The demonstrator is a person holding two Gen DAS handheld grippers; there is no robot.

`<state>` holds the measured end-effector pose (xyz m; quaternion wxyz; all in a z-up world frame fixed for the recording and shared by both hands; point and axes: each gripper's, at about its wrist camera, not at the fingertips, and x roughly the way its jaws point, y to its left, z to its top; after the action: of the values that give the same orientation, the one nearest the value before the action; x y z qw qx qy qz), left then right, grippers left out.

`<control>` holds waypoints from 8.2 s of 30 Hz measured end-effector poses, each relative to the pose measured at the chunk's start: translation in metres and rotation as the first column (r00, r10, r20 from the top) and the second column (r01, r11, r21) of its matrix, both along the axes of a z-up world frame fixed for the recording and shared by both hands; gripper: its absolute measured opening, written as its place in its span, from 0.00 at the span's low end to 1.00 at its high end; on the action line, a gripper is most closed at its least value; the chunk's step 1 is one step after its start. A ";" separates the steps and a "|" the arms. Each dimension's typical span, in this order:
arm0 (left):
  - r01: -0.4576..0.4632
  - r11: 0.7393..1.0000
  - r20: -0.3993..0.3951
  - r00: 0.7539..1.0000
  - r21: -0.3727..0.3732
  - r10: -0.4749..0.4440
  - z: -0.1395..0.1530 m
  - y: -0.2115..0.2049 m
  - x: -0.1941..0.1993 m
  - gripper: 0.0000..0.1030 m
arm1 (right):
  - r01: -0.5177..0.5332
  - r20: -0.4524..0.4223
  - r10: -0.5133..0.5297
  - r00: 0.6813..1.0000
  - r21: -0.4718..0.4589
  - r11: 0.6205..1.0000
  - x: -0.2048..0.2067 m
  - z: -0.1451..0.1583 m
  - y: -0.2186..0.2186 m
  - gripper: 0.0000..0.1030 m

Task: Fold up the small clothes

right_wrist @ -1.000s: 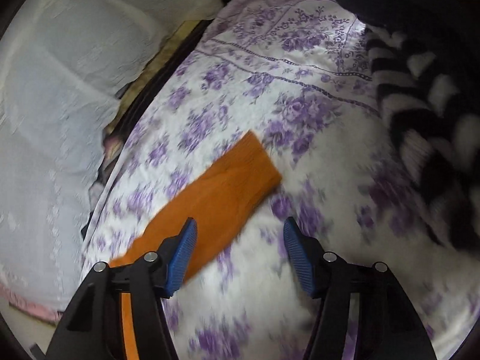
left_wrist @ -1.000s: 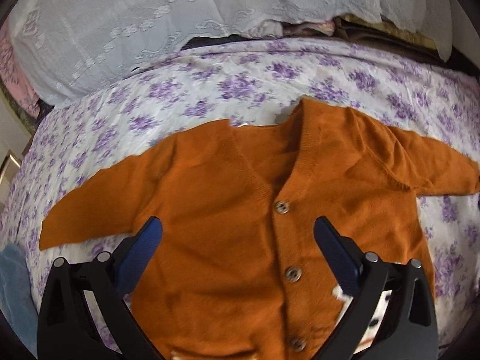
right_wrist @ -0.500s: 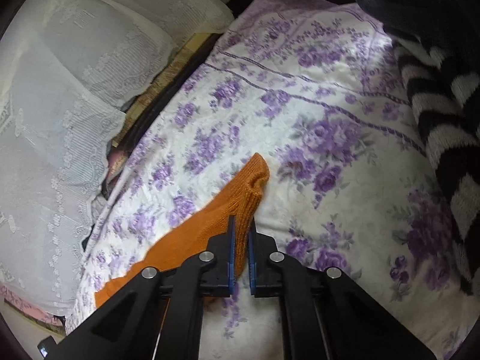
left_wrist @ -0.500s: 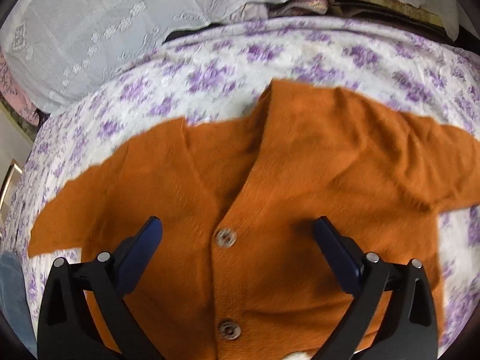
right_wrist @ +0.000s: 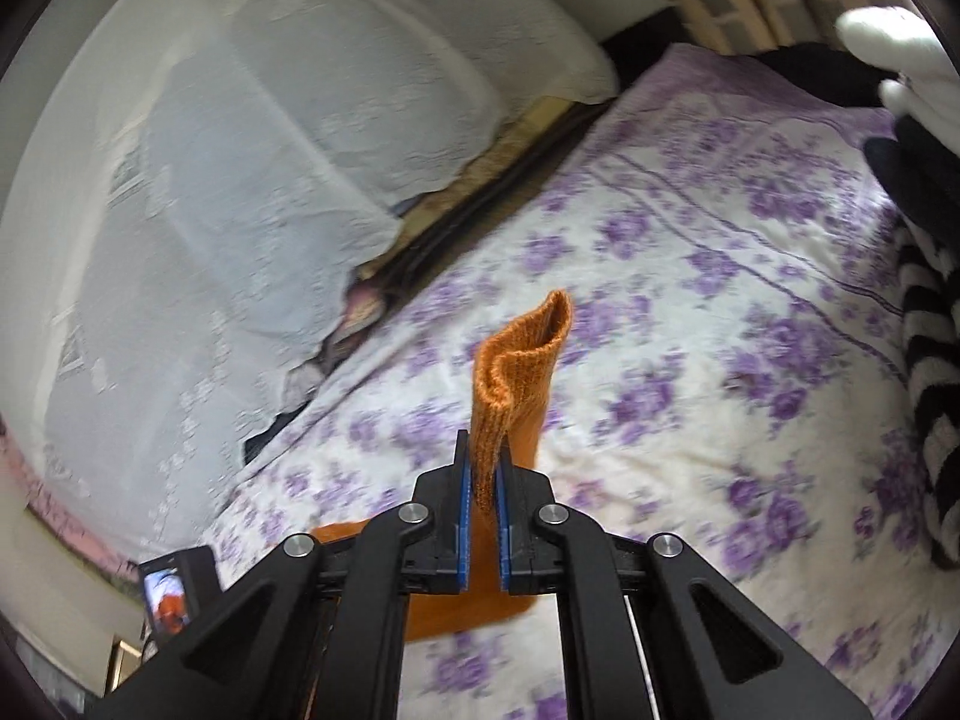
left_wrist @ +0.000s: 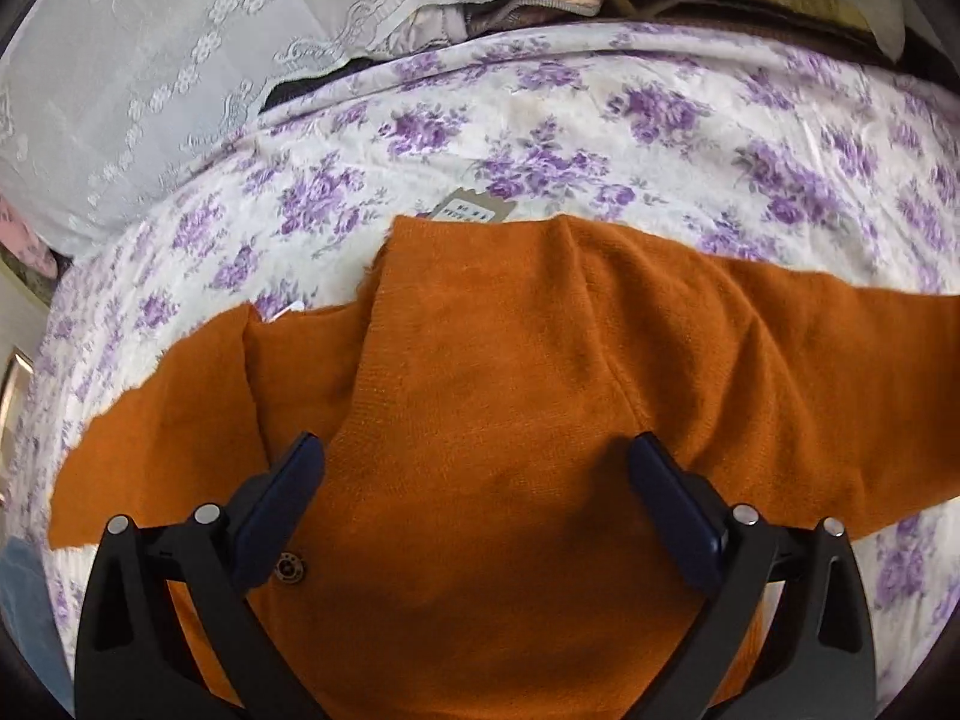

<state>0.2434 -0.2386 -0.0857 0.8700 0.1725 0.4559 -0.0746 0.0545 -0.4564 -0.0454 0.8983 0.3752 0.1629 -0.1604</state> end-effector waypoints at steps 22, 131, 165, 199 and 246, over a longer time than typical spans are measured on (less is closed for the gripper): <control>-0.053 0.988 0.026 0.998 -0.146 0.058 0.055 0.084 0.020 0.96 | -0.344 -0.020 0.344 0.939 -0.142 0.928 0.075 0.070 0.160 0.07; -0.287 0.882 0.067 0.940 -0.374 0.334 0.076 0.360 0.006 0.07 | -0.554 -0.204 0.530 0.823 -0.078 0.829 0.082 0.026 0.240 0.46; -0.113 0.979 0.098 0.986 -0.172 0.132 0.039 0.278 -0.012 0.56 | -0.725 -0.093 0.762 0.641 0.252 0.641 0.144 -0.012 0.254 0.49; -0.155 0.977 0.018 0.987 -0.147 0.159 0.004 0.248 0.029 0.82 | -0.492 -0.245 0.515 0.822 0.153 0.857 0.140 -0.052 0.157 0.06; -0.135 0.932 0.023 0.988 -0.336 0.151 0.002 0.246 0.038 0.95 | -0.489 -0.222 0.483 0.847 0.034 0.872 0.146 -0.038 0.181 0.07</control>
<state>0.2811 0.0070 -0.0836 0.9006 -0.0090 0.4267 -0.0828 0.2002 -0.2759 -0.0837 0.8899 0.2904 0.3505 0.0290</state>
